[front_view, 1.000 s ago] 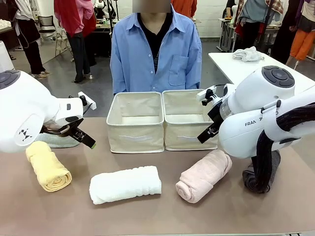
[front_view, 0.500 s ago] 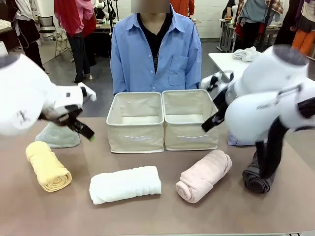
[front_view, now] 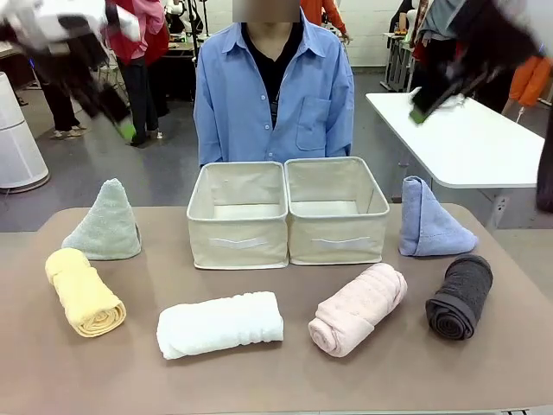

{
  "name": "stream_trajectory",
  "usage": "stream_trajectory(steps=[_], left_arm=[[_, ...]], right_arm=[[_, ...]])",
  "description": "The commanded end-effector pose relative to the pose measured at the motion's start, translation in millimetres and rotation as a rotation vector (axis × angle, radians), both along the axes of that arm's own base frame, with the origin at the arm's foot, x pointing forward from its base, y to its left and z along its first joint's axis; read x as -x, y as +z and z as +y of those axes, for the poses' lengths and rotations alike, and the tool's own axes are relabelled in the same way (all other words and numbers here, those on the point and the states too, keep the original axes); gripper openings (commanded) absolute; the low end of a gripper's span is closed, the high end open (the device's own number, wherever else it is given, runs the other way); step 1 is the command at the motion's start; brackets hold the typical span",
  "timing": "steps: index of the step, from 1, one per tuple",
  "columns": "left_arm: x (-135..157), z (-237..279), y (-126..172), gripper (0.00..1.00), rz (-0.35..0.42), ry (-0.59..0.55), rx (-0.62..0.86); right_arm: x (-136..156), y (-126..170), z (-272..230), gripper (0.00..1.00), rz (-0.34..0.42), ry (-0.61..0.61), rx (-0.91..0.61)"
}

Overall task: Sort the towels based on their folding style.
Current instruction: Pick up one triangle-folded towel and place it in the left Fabric basket.

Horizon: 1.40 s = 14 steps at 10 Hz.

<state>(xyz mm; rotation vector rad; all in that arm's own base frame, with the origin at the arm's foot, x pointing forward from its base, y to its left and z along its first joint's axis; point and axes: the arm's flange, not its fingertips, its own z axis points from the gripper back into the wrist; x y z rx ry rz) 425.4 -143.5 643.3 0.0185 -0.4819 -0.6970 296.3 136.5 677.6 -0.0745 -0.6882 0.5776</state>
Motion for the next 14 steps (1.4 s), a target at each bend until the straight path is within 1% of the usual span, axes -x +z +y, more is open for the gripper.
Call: stream_trajectory(steps=[1, 2, 3, 4, 9, 10, 11, 12, 13, 14], left_arm=[[-2.0, -2.2, 32.1, 1.00, -0.044, 0.021, -0.052], [5.1, -0.1, 42.0, 1.00, -0.060, 0.029, -0.056], [18.3, 1.4, 42.0, 1.00, -0.095, 0.034, -0.042], [4.1, 1.2, 47.8, 1.00, -0.052, 0.007, -0.013], [4.1, 1.2, 47.8, 1.00, -0.052, 0.007, -0.013], [3.3, -0.7, 47.3, 1.00, -0.052, 0.008, -0.018], [-16.3, 18.4, 34.1, 1.00, -0.021, -0.076, 0.077], [-32.7, 39.6, 25.4, 1.00, 0.043, -0.176, 0.195], [-41.0, 64.6, 17.5, 1.00, 0.081, -0.246, 0.322], [-58.8, 96.7, 9.8, 1.00, 0.078, -0.297, 0.436]], right_arm=[[-5.7, 17.3, 11.9, 1.00, 0.001, -0.055, 0.041], [-5.8, 18.5, 10.7, 1.00, 0.013, -0.068, 0.057], [7.9, 23.4, 4.8, 1.00, -0.016, -0.009, 0.001], [7.9, 23.4, 4.8, 1.00, -0.016, -0.009, 0.001], [7.9, 23.4, 4.8, 1.00, -0.016, -0.009, 0.001], [7.3, 28.8, 7.0, 1.00, -0.011, -0.019, 0.014], [-20.7, 32.5, -31.8, 1.00, 0.162, 0.227, -0.124], [-45.3, 35.9, -69.8, 1.00, 0.252, 0.370, -0.265], [-66.7, 33.8, -105.7, 1.00, 0.282, 0.417, -0.394], [-88.5, 25.4, -146.5, 1.00, 0.333, 0.467, -0.504]])
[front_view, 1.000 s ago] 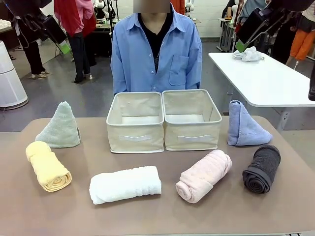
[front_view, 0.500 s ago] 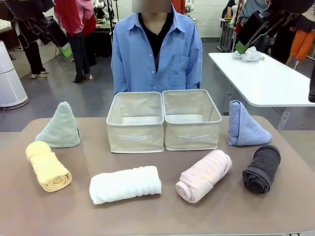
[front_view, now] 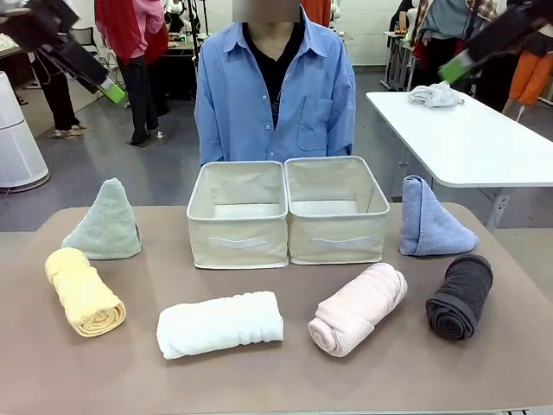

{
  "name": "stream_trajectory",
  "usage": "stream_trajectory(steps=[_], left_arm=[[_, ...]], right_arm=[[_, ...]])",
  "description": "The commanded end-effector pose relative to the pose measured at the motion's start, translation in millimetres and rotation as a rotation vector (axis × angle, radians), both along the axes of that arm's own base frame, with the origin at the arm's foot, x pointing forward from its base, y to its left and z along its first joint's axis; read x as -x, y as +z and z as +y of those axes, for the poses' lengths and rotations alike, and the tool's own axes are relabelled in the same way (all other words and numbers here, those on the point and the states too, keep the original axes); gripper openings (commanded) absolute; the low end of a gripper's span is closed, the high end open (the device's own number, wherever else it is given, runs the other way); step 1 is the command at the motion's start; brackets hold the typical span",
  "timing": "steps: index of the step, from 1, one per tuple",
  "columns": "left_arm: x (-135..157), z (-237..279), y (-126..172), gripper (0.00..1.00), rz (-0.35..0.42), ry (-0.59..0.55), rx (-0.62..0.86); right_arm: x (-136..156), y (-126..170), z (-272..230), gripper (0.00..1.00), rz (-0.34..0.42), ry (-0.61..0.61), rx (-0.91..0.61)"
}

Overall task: Sort the towels based on their folding style.
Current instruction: Pick up one triangle-folded towel and place it in the left Fabric basket.

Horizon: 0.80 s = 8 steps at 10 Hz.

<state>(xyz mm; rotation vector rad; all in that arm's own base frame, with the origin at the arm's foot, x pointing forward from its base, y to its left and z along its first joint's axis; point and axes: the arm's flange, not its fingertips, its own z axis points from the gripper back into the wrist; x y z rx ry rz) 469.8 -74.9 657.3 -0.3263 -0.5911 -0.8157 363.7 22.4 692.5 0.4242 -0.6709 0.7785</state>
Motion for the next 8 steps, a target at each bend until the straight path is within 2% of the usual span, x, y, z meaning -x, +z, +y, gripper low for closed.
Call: stream_trajectory(steps=[1, 2, 4, 6, 8], left_arm=[[-22.0, 56.5, -7.8, 1.00, 0.065, -0.093, 0.202], [-26.8, 85.5, -13.2, 1.00, 0.058, -0.090, 0.261], [-26.8, 147.4, -19.6, 1.00, 0.042, -0.001, 0.350], [-9.4, 186.1, -28.2, 1.00, 0.031, 0.038, 0.380], [-0.2, 205.7, -31.3, 1.00, 0.029, 0.023, 0.368]], right_arm=[[-31.2, -0.6, -63.2, 1.00, 0.214, 0.141, -0.217], [-32.4, -11.8, -90.6, 1.00, 0.211, 0.133, -0.279], [-16.9, -33.7, -138.6, 1.00, 0.187, 0.077, -0.386], [3.3, -61.0, -166.2, 1.00, 0.214, 0.079, -0.385], [13.8, -71.2, -181.7, 1.00, 0.210, 0.100, -0.349]])
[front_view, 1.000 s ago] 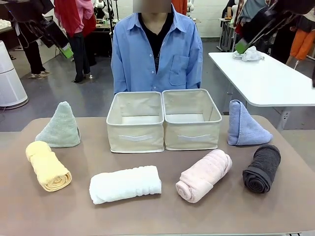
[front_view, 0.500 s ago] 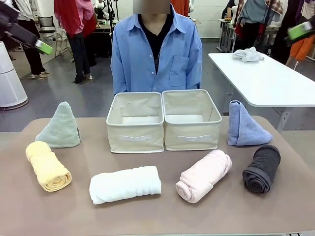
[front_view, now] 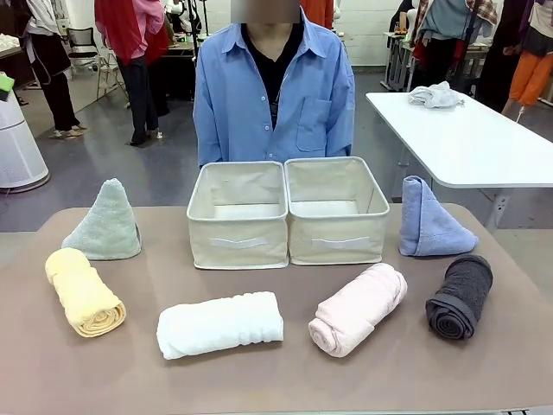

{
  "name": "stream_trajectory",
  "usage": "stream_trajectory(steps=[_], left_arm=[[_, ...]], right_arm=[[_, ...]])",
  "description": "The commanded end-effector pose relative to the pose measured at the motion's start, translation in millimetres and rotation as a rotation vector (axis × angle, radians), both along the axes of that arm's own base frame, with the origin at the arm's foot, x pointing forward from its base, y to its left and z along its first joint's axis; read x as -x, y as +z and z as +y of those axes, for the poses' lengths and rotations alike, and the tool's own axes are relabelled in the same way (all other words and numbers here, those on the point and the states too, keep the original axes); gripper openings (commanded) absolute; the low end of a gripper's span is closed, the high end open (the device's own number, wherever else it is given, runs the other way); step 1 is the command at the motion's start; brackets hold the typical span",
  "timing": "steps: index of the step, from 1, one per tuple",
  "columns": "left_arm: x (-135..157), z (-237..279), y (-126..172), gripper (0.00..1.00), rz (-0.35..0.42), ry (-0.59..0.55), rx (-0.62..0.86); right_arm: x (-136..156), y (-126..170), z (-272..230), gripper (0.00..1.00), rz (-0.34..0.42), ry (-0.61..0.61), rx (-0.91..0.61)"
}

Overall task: Sort the towels based on their folding style.
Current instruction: Pick up one triangle-folded towel and place it in the left Fabric basket.

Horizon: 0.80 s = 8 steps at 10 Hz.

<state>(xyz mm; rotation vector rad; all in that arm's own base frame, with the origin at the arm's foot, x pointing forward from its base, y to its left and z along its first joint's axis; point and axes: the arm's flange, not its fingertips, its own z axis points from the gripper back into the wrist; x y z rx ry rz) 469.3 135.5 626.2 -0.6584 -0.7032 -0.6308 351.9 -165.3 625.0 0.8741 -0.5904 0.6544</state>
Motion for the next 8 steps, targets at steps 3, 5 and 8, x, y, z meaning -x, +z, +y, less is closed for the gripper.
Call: stream_trajectory(steps=[3, 5, 8], left_arm=[[14.5, 17.9, -1.5, 1.00, -0.018, -0.068, -0.014], [22.2, 25.8, -7.2, 1.00, 0.015, -0.058, -0.023], [21.5, 31.9, -13.9, 1.00, 0.036, -0.112, -0.017]], right_arm=[[8.6, -5.8, -10.5, 1.00, -0.041, 0.002, -0.005], [11.5, -6.5, -12.5, 1.00, -0.040, 0.004, -0.001], [11.4, -5.1, -12.2, 1.00, -0.038, 0.021, 0.005]])
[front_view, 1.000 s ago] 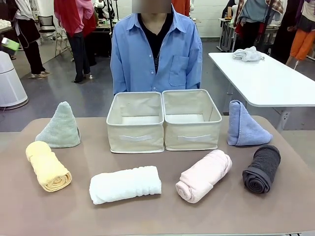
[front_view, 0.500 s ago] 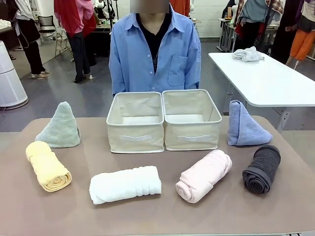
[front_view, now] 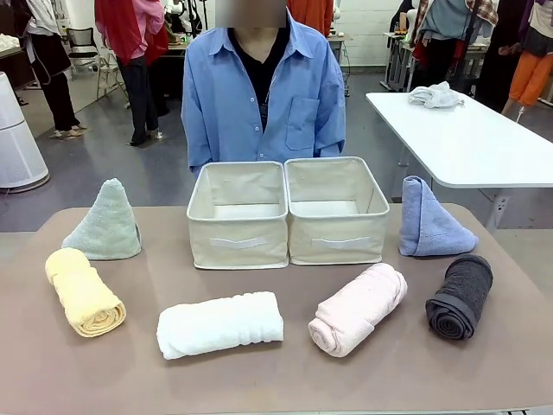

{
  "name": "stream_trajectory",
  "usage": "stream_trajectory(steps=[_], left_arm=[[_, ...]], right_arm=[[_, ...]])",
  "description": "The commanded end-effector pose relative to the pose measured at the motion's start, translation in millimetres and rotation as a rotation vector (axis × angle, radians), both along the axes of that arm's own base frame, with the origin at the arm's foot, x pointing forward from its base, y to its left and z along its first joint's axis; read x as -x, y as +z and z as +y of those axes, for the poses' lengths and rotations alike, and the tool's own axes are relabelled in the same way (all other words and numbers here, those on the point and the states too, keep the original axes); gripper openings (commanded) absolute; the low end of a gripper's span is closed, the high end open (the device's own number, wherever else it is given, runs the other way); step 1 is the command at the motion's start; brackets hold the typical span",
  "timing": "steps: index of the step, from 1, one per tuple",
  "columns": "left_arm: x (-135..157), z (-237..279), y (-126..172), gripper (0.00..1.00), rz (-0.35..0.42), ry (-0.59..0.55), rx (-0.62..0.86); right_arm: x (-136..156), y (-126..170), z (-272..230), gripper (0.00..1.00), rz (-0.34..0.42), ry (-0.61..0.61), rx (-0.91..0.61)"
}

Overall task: Sort the towels based on their folding style.
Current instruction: Pick up one triangle-folded towel and place it in the left Fabric basket.

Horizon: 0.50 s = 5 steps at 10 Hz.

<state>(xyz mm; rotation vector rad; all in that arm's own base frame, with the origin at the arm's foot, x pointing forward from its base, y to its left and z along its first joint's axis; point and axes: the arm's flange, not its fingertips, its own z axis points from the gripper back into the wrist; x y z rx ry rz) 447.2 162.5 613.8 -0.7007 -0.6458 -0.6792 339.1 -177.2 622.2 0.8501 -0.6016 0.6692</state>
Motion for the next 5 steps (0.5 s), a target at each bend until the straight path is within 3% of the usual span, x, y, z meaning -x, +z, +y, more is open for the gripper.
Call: stream_trajectory(steps=[1, 5], left_arm=[[-1.8, 4.5, -2.7, 1.00, 0.008, -0.051, -0.032], [-1.3, -0.3, -5.9, 1.00, 0.017, -0.021, -0.002]], right_arm=[[-1.4, -2.5, -0.2, 1.00, -0.017, 0.014, -0.020], [0.0, 0.0, 1.0, 1.00, 0.002, 0.003, -0.001]])
